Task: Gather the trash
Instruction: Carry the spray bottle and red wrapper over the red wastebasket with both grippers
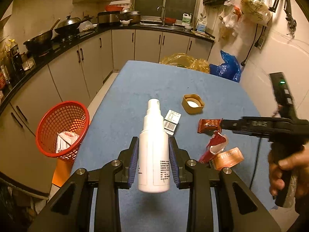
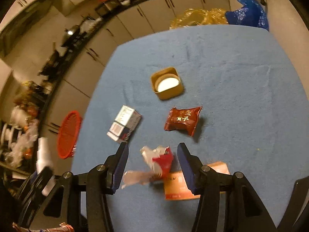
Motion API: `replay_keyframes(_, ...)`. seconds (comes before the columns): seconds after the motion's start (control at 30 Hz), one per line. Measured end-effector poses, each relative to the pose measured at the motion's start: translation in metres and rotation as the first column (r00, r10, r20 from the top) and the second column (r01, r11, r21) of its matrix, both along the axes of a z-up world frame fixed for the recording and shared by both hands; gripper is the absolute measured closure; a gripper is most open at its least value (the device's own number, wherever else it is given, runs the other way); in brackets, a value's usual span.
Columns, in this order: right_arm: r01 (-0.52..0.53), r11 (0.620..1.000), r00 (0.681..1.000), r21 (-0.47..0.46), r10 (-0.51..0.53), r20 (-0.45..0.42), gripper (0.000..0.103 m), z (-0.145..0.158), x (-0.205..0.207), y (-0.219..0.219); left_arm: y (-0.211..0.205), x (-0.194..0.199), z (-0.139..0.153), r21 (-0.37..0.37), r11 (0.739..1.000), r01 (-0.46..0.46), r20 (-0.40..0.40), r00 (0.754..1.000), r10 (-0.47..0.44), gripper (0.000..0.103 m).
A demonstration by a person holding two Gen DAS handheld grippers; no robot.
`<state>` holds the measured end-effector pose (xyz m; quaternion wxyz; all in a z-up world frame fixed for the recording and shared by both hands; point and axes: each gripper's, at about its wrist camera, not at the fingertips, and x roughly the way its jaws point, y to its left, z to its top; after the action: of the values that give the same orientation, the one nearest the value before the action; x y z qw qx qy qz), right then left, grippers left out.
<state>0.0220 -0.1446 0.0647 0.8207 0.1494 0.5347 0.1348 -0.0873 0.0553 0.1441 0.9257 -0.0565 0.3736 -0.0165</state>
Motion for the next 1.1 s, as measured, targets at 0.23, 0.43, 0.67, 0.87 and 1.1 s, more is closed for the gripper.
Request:
replay_keyframes(0.23, 0.000, 0.996, 0.995, -0.092, -0.009, -0.096, 0.097, -0.031, -0.008, 0.000, 0.020, -0.003, -0.008, -0.020, 1.000, -0.023, -0.013, 1.000, 0.023, 0.074)
replay_keyframes(0.43, 0.033, 0.999, 0.999, -0.036, -0.034, -0.019, 0.099, -0.011, -0.027, -0.010, 0.029, 0.000, -0.010, -0.038, 0.999, -0.025, -0.017, 1.000, 0.024, 0.074)
replay_keyframes(0.67, 0.020, 0.996, 0.995, 0.086, -0.029, 0.099, 0.099, 0.025, -0.043, -0.005, 0.028, 0.002, -0.007, -0.042, 0.999, 0.004, -0.011, 1.000, -0.004, 0.074)
replay_keyframes(0.87, -0.030, 0.992, 0.988, 0.122, 0.011, 0.157, 0.099, 0.045, -0.046, 0.024, 0.037, 0.002, -0.004, -0.042, 0.999, 0.007, -0.008, 1.000, -0.007, 0.074)
replay_keyframes(1.1, -0.073, 0.988, 0.983, 0.139, 0.049, 0.175, 0.099, 0.054, -0.040, 0.060, 0.061, 0.001, -0.001, -0.037, 0.999, -0.026, -0.002, 1.000, 0.025, 0.074)
